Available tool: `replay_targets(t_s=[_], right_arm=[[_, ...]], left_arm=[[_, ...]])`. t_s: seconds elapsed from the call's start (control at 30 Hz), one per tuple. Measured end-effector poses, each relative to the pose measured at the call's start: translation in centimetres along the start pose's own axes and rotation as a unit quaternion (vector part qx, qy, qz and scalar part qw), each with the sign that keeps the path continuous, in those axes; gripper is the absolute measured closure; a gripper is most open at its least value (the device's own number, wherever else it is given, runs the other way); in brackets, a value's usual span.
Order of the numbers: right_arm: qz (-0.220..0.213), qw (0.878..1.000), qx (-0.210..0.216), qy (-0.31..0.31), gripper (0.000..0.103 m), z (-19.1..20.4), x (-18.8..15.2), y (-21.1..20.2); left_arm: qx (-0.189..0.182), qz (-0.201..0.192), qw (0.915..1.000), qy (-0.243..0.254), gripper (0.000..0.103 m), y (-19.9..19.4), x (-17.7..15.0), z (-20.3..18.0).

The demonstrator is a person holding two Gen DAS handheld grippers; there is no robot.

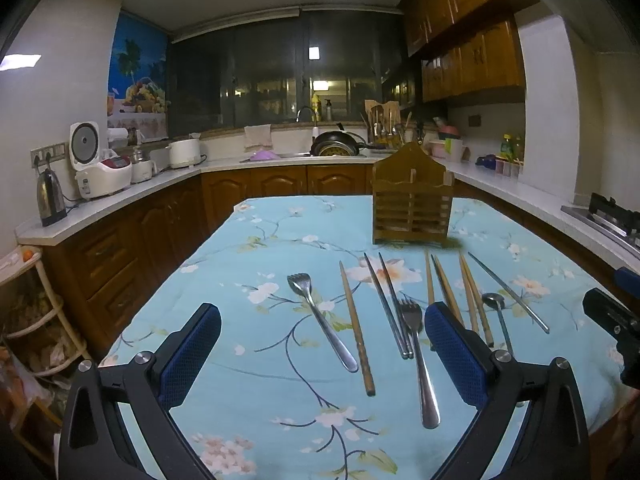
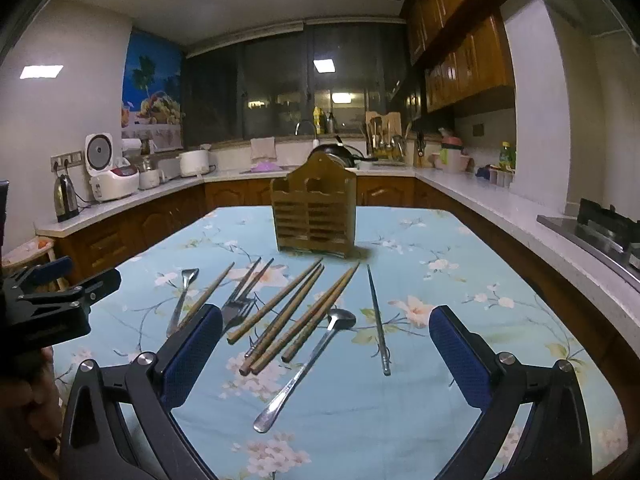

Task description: Organize utensils

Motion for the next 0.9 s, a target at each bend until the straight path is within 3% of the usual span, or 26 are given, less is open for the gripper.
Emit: replay_targets(t_s=[0.9], right_arm=[[-0.010,1.000,0.006,0.003,0.000,0.0,0.4,-0.2]], left_arm=[[-0.006,-0.009,0.9999,-0.001,0.001,-0.2,0.1,0.3]])
Point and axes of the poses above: each gripper's, at about its wrist camera, not at the fingertips, and y roughly the way its jaws point, z to its left, x to its top, the point moved 6 cm from there along y, roughly the way its jaws point, and after that the axes turned 1 degree about -x, right-handed, at the moved point
